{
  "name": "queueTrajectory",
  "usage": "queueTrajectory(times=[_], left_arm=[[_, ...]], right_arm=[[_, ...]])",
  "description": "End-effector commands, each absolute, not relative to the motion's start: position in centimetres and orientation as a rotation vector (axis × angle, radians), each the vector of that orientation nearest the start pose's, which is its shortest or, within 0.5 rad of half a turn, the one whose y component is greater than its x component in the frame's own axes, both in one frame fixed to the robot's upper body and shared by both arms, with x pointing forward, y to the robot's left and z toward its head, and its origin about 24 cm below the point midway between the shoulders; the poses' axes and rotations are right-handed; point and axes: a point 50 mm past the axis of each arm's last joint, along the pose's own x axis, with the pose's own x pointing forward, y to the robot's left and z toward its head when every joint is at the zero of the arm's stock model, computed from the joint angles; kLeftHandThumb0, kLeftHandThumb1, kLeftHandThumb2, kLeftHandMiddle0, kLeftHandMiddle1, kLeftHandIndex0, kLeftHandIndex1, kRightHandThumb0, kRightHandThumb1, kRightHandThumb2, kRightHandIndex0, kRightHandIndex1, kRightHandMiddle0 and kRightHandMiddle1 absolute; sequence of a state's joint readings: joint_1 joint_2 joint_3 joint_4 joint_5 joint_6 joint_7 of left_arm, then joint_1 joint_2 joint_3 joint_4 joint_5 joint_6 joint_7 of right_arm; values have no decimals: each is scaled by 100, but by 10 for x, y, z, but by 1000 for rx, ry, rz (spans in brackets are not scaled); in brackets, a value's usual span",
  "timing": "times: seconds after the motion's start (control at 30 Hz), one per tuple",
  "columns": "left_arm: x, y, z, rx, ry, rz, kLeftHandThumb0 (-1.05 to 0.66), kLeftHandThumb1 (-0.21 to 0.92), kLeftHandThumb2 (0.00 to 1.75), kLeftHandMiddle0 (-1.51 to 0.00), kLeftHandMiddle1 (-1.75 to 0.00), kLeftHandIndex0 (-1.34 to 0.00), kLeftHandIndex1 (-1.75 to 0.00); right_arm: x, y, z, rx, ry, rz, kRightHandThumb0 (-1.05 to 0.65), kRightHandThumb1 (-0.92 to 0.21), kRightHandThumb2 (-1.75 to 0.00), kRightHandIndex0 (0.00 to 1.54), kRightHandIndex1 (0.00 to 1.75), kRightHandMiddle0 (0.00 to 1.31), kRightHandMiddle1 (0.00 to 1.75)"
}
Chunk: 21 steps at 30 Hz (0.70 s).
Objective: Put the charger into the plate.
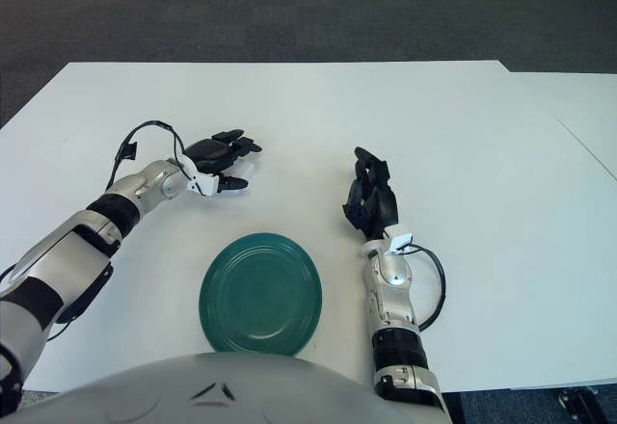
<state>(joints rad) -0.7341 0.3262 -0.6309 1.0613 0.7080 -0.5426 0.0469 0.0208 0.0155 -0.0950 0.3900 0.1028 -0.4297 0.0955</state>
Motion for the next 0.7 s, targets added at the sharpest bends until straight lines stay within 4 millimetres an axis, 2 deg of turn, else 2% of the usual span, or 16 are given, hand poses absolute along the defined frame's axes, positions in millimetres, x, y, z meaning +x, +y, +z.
queueTrajectory(times=[0.0,0.67], left_arm=[[301,131,-33,1346,43,-948,-105,92,42,-16,-2,0,-89],[300,131,-37,1300,128,-989,-100,92,47,-27,-5,-3,-94]], right_arm=[[175,-162,-81,179,355,-94,-82,-92,-84,40,0,0,79],[175,-166,-80,162,354,-93,-82,-92,-85,40,0,0,78]])
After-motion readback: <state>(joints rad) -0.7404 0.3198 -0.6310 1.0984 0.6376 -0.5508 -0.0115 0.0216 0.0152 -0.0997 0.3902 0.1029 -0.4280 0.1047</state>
